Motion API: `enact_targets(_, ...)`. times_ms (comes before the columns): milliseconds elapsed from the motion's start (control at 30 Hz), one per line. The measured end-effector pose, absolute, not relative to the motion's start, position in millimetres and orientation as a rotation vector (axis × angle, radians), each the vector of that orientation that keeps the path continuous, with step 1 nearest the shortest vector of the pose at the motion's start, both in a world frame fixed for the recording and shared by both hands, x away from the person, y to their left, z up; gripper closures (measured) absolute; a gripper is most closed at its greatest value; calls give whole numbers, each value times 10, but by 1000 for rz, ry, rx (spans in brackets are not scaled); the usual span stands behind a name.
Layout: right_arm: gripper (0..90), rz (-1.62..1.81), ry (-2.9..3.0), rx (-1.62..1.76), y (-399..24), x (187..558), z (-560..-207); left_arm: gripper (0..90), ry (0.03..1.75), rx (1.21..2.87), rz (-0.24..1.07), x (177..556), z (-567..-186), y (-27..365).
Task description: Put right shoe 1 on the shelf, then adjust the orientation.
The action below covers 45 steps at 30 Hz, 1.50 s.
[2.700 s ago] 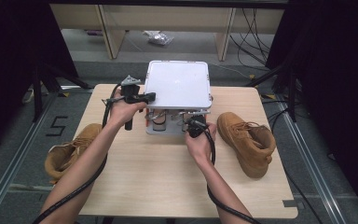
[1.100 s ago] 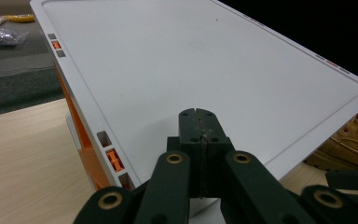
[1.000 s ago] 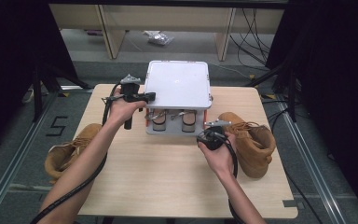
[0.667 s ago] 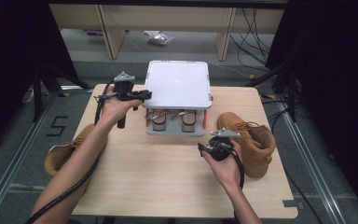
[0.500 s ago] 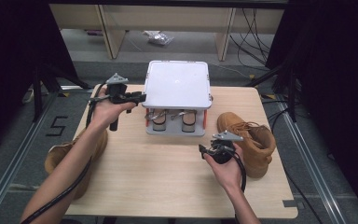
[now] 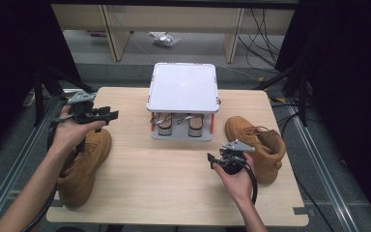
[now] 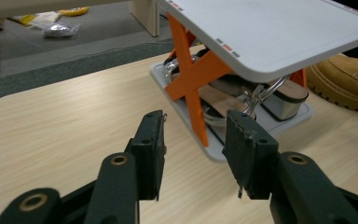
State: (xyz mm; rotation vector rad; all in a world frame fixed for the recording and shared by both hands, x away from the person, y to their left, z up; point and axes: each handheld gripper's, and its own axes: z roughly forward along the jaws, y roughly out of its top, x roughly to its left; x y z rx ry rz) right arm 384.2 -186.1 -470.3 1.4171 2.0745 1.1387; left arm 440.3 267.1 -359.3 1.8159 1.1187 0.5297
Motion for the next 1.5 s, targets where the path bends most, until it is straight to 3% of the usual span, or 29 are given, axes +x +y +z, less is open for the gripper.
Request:
enact_targets(400,448,1145,2083,1410,-1819,3847,-4718,565,1247,1796,578,4038,-3654,3219)
enact_targets(833,448,1150,2069,1413,-1821,3814,-4637,549,1331,1798,604,3783,-3709,3503)
enact_targets(1500,444,1145,2106,1411,-1770,3805,-4677,553,1464,1843,495,3480,-4062,3814)
